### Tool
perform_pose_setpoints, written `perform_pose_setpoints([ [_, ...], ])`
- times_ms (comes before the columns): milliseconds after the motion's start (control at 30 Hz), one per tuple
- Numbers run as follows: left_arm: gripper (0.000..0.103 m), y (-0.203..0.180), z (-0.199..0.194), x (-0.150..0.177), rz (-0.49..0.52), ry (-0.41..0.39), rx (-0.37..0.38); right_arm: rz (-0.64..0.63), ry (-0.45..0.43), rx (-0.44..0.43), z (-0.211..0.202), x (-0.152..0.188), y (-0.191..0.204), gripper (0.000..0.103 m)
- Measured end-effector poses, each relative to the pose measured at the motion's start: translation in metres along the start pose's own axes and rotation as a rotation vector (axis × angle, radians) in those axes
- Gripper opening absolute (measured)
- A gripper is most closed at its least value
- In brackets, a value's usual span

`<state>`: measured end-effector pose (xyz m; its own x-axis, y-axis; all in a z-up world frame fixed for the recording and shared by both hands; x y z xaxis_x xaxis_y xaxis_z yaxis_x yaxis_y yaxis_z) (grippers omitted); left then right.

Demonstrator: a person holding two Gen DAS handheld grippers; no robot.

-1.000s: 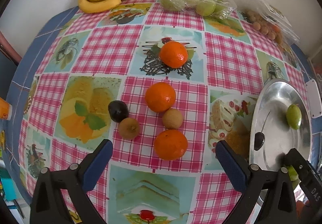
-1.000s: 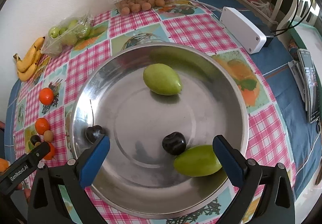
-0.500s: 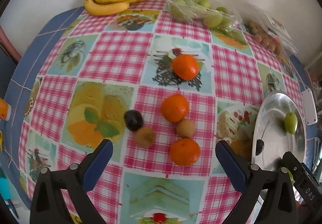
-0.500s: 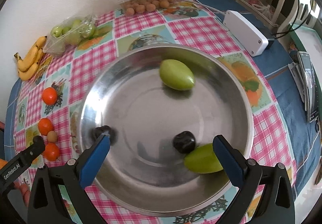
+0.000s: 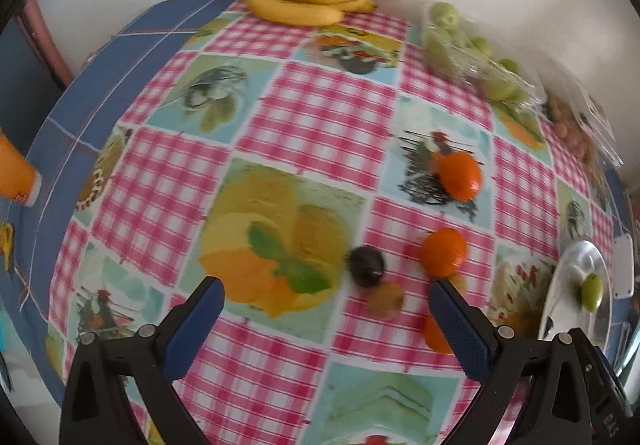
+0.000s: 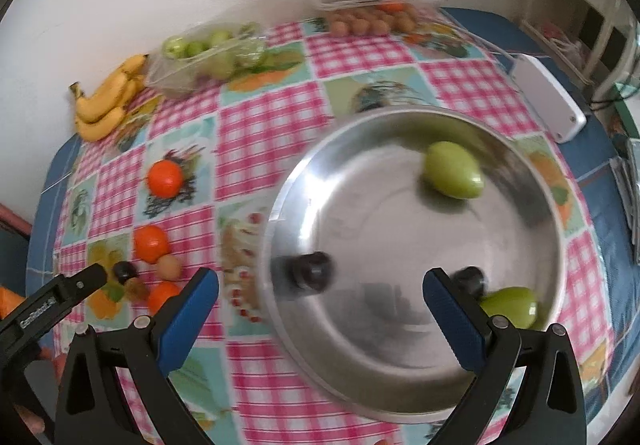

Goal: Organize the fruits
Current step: 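Move the right gripper to a tangerine in the fruit row and close on it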

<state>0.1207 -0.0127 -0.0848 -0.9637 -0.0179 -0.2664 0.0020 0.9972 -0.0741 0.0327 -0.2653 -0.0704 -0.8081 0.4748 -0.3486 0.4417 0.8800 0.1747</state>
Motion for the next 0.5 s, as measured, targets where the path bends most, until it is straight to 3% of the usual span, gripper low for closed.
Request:
perform_pose_setpoints([
  [500, 0.103, 0.02, 0.019, 0.005, -0.034, 0.074, 0.005, -0.18, 0.074, -0.092, 0.026, 0.023, 0.091, 0.102],
])
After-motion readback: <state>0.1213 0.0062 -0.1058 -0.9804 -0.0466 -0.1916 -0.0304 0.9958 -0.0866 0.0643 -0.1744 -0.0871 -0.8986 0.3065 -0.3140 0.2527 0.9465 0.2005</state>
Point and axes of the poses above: each gripper's, at about its wrist camera, not at the fingertips, and z roughly the way its jaws point, y to its left, x to its underside, the point moved 6 cm from there along z, roughly the way its jaws point, and after that the axes turned 4 degrees about y, right-handed, at the moved point
